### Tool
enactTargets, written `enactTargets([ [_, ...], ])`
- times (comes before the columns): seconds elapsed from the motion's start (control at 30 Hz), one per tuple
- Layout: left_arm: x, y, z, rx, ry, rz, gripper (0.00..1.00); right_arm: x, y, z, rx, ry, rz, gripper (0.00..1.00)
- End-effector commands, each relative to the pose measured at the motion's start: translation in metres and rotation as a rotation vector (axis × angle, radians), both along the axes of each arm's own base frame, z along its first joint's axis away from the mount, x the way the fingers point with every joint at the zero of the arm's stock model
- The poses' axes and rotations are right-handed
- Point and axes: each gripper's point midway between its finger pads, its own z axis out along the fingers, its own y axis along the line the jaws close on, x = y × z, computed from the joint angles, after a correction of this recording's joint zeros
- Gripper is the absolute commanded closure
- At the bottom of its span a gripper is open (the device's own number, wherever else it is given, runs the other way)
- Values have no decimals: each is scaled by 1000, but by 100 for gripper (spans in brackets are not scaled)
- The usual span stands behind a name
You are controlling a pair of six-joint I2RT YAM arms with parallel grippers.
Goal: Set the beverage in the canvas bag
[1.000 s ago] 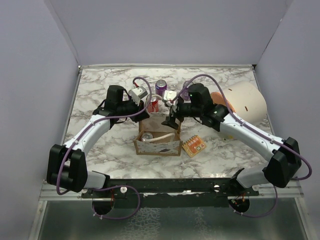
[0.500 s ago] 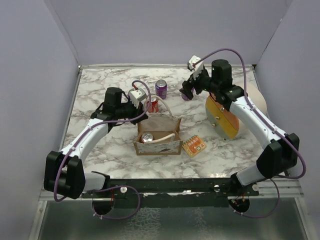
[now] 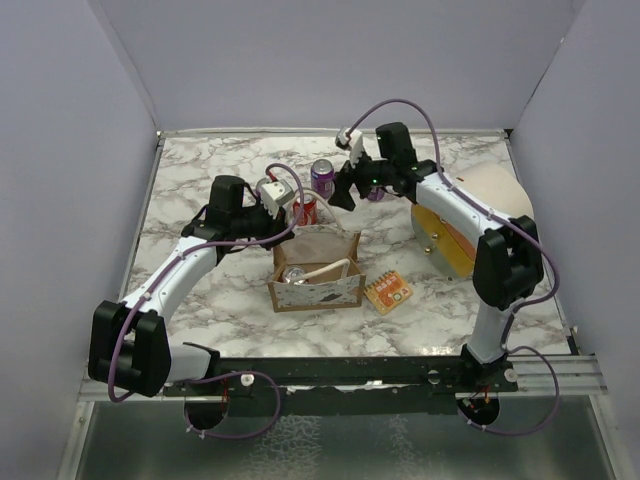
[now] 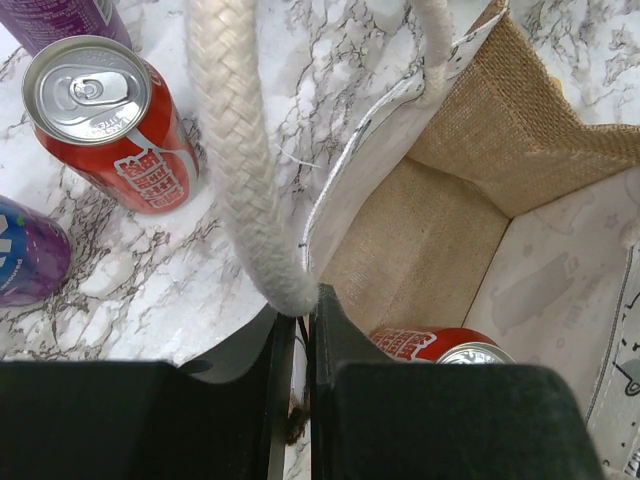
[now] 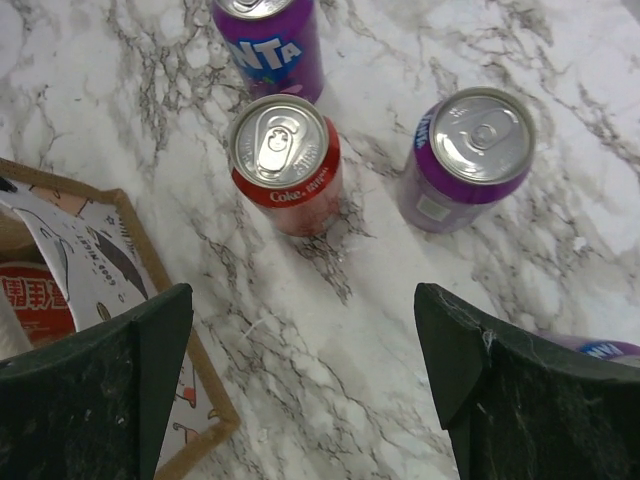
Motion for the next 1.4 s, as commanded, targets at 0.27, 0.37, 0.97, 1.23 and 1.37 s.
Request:
enactTargets([
  [0.27,1,-3,-2,18,-11,-24,92,-1,64,-33,-16,65,-1,6],
  [0.37,2,-4,-1,17,-12,-25,92,5,69,-41,-34,64,-13,5],
  [0.97,-1,-3,-6,23,-2,-28,91,25,104,-69,-72,76,-34,8],
  [1.23,-1,-4,-7,21,6,-29,92,29,110,-79,-96,91,-41,18],
  [1.37,-1,-4,-6,23,5,-29,91,29,107,-81,-113,90,-49,20],
])
